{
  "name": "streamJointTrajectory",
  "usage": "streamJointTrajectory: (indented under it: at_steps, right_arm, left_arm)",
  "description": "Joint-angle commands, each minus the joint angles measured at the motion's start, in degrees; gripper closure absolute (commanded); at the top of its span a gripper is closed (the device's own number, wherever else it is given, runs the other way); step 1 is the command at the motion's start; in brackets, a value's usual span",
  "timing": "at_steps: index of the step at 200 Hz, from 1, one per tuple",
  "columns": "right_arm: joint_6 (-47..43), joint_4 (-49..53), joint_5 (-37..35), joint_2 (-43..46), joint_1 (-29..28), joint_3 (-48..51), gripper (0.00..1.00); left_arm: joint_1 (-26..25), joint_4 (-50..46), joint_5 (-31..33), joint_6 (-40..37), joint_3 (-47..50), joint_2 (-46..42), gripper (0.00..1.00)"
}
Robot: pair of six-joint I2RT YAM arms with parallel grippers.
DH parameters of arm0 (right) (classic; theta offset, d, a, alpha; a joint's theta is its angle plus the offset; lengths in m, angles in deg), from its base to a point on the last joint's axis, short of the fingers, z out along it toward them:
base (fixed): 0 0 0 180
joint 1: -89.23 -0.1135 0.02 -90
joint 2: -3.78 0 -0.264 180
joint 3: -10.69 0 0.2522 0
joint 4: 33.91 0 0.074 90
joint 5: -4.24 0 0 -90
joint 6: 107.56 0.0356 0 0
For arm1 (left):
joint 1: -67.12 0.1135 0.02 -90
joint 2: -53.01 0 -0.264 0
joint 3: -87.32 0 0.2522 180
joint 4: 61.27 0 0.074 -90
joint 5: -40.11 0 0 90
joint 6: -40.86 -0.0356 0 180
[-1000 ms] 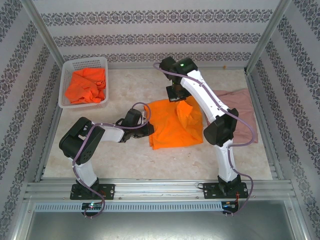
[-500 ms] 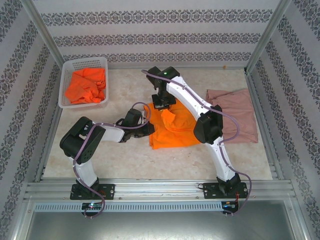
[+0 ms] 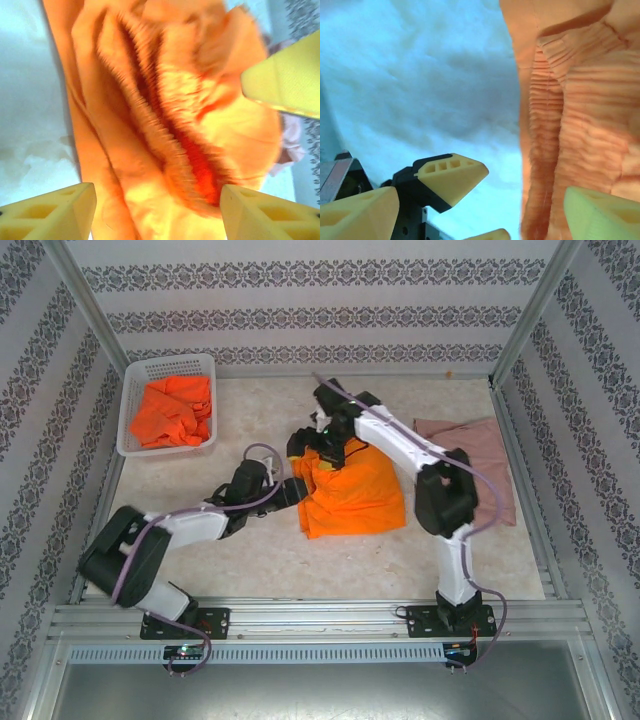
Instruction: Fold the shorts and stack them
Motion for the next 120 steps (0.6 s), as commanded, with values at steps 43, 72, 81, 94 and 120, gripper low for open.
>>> streamJointTrajectory:
  at_steps: [43, 72, 81, 94, 120]
  right_arm:
    - [7.64, -24.18, 6.63, 24.69, 9.58, 23.1, 0.03]
    - [10.07, -30.11, 7.66, 29.44, 13.82, 33.44, 0.02]
    - [10.49, -30.97, 7.62, 30.61, 14.93, 35.73, 0.02]
    - [10.64, -31.49, 7.59, 32.0, 16.53, 38.27, 0.02]
    - [10.52, -32.12, 7.97, 33.87, 18.97, 41.88, 0.02]
  left_arm:
    - [1.64, -14.66, 1.59, -5.12, -8.27, -11.32, 0.22]
    - [0.61, -14.48, -4.77, -2.11, -12.02, -4.3, 0.22]
    - [0.23, -14.8, -5.22, -1.46, -12.61, -2.01, 0.22]
    - [-0.16, -14.42, -5.99, -0.31, -13.09, 1.15, 0.23]
    - [-0.65, -11.7, -6.79, 1.77, -14.07, 6.23, 0.23]
